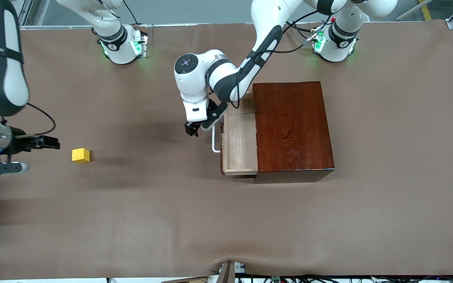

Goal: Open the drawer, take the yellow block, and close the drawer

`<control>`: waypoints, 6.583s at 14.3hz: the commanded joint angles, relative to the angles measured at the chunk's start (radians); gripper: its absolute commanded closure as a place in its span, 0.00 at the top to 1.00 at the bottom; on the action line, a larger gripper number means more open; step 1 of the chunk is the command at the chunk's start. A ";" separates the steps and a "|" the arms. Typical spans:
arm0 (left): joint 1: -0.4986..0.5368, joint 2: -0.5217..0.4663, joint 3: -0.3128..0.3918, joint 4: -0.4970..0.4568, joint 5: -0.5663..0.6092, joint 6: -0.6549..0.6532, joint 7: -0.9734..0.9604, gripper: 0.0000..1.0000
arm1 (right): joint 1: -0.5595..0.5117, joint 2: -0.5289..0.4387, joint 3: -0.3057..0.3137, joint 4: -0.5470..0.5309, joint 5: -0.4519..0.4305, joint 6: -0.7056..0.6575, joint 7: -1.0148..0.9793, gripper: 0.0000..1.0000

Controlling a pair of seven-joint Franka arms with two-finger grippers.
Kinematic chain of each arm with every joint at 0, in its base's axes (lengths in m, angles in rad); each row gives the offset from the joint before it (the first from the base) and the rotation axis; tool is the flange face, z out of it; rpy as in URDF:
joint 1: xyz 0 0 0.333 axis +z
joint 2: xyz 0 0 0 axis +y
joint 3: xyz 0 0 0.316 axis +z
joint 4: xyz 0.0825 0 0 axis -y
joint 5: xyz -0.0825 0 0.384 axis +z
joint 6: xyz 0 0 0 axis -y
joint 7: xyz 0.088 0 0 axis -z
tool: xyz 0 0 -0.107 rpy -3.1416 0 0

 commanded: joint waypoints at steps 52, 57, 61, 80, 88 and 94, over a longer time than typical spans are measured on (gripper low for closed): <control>0.359 -0.587 0.071 -0.106 0.021 -0.487 0.715 1.00 | 0.062 -0.363 0.014 -0.014 0.035 -0.201 0.009 1.00; 0.501 -0.789 0.070 -0.317 0.021 -0.477 1.123 1.00 | 0.062 -0.363 0.014 -0.013 0.043 -0.203 0.009 1.00; 0.642 -0.875 0.067 -0.397 0.021 -0.474 1.528 1.00 | 0.058 -0.363 0.013 -0.014 0.078 -0.204 0.019 1.00; 0.888 -0.903 -0.104 -0.351 -0.004 -0.492 1.791 1.00 | 0.050 -0.360 0.014 -0.011 0.082 -0.215 0.060 1.00; 1.133 -0.949 -0.343 -0.405 -0.039 -0.524 1.799 1.00 | 0.048 -0.359 0.013 -0.011 0.084 -0.221 0.060 1.00; 1.151 -0.937 -0.338 -0.379 -0.070 -0.553 1.800 1.00 | 0.048 -0.359 0.013 -0.011 0.084 -0.221 0.060 1.00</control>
